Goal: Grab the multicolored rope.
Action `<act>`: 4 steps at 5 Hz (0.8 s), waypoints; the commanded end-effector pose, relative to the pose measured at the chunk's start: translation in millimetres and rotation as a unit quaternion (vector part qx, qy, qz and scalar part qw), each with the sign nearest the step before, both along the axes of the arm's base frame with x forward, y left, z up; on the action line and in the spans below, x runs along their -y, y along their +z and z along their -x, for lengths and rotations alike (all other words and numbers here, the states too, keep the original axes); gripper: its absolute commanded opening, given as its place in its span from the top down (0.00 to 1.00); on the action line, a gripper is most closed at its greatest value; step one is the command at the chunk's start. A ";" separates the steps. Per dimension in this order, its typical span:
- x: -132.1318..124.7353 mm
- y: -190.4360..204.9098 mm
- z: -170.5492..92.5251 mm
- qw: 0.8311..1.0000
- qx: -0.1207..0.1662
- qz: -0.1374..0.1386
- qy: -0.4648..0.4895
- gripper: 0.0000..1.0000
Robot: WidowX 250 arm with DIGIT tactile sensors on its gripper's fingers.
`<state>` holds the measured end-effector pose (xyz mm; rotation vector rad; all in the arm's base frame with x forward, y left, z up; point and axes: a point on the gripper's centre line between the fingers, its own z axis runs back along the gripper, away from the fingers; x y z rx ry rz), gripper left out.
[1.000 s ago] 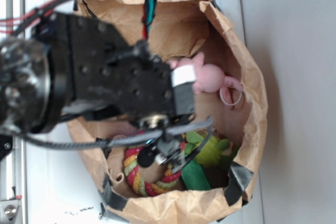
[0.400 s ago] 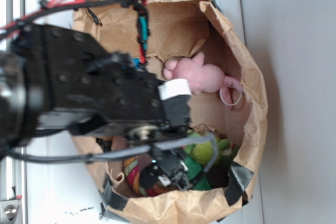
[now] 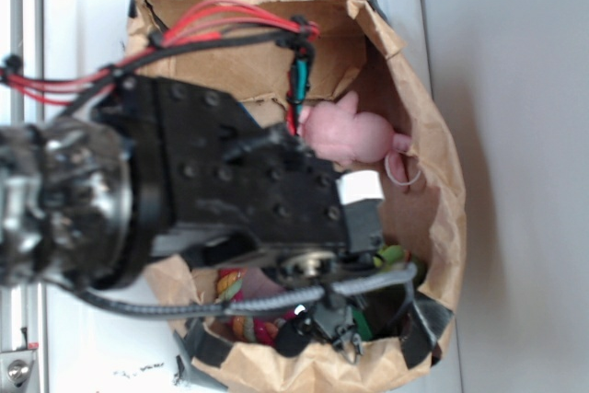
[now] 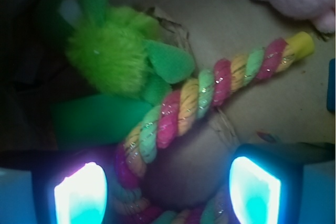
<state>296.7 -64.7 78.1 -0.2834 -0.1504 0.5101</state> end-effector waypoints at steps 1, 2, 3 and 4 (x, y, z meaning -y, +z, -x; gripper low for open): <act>25.7 -2.8 -9.7 1.000 0.001 -0.007 -0.011 0.00; 33.4 -18.8 -11.6 1.000 -0.012 -0.026 -0.011 0.00; 31.5 -30.2 -10.6 0.999 -0.018 -0.046 0.000 0.00; 21.9 -38.4 -8.1 0.997 -0.010 -0.071 0.020 0.00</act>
